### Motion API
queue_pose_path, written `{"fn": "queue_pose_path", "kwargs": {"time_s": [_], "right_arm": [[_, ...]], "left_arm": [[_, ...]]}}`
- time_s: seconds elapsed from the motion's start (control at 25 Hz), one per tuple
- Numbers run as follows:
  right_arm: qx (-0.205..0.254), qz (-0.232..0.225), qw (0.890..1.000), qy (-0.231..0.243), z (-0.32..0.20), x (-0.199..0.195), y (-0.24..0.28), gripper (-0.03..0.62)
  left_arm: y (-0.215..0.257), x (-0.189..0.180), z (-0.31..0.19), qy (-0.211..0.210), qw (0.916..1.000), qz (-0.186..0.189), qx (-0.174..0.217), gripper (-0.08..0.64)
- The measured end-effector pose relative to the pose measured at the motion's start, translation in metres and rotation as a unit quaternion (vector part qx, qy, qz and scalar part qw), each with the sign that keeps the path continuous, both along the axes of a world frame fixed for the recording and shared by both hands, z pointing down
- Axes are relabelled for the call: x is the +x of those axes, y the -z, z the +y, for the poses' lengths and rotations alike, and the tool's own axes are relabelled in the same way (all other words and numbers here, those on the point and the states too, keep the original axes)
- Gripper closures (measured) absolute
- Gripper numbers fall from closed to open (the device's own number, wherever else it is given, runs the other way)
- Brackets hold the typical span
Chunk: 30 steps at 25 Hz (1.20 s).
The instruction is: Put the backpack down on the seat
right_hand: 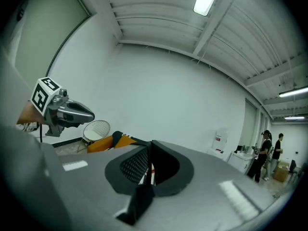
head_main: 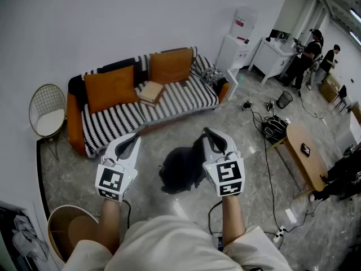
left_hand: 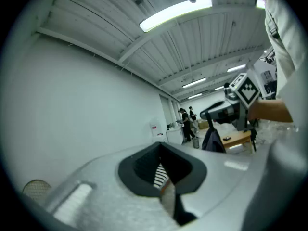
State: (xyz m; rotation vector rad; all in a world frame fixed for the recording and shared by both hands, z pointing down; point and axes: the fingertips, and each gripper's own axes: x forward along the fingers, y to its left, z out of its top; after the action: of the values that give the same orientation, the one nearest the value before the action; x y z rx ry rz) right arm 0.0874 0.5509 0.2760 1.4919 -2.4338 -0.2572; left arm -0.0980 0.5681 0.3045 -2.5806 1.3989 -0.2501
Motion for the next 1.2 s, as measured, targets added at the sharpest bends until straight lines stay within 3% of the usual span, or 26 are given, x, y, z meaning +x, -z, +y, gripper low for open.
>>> {"fn": "queue_pose_path", "kwargs": {"time_s": [0.36,0.8,1.2], "right_arm": [[0.003,-0.022,1.000,0.018,-0.017,0.010,-0.009,0.586],[0.004,-0.028,0.998,0.050,-0.063,0.031,-0.021,0.586],[-0.009,-0.048,0.998,0.039,-0.167,0.035,-0.037,0.586]], "left_arm": [[-0.005,0.018,-0.017,-0.001,1.0000,0.002,-0.002,0.558],[-0.025,0.040,-0.047,0.025,0.9996,0.009,-0.013,0.558],[-0.038,0.033,-0.163,0.008,0.9997,0.016,-0.019,0.558]]}}
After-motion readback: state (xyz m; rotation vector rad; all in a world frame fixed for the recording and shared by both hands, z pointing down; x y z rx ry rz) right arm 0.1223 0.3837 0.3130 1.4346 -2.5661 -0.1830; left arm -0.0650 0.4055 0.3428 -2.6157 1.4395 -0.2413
